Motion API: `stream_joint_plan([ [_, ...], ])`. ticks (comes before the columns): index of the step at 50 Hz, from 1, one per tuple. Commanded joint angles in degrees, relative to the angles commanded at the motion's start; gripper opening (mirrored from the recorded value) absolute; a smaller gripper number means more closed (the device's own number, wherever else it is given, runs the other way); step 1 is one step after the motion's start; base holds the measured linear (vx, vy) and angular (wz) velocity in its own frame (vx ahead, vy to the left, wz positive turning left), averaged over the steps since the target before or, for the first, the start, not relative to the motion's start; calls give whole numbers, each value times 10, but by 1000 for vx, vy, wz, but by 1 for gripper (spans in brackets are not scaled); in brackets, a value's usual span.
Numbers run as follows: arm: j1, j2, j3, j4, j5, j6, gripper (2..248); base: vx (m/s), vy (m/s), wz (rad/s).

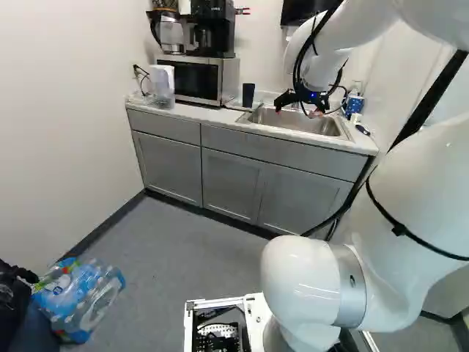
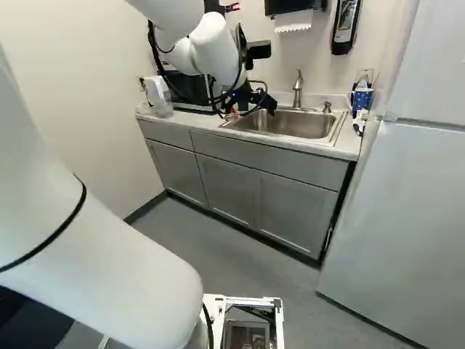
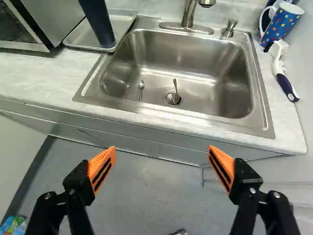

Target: Rinse the cup and place it in the tray

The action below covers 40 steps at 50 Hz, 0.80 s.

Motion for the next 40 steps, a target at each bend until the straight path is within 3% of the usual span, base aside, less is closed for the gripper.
stream_joint_plan([
  [40,42,19,126,11,171,-7,247,0,0,0],
])
